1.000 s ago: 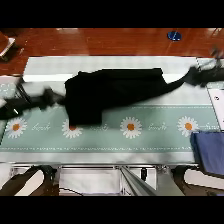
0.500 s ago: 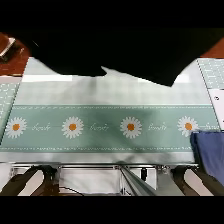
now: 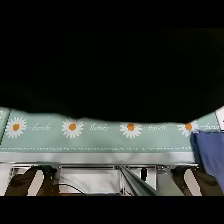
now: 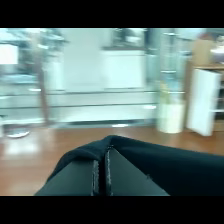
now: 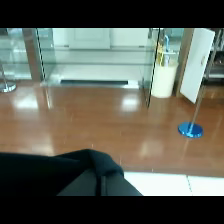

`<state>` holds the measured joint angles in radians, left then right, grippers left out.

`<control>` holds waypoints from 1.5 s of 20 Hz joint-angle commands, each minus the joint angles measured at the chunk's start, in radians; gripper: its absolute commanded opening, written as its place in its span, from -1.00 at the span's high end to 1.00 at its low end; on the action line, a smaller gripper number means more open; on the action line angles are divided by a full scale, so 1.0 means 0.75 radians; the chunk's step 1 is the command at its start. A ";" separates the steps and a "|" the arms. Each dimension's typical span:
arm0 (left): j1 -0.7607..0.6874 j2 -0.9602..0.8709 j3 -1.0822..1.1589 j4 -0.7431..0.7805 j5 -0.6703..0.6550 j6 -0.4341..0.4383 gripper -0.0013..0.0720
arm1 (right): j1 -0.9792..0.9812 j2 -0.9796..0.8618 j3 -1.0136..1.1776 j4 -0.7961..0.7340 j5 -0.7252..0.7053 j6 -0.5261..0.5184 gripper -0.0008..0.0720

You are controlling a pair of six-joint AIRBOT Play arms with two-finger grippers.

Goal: Fold the shirts.

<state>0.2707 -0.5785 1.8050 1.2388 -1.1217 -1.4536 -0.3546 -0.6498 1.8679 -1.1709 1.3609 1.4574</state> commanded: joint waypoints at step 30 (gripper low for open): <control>-0.302 -1.401 -0.557 -0.187 0.484 -0.272 0.89 | 0.276 -1.601 -0.133 0.185 -0.394 -0.007 0.93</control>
<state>0.0429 -1.5936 1.3735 1.1183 -0.7185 -1.6714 -0.1471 -1.8111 1.7416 -1.0451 1.0386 1.4631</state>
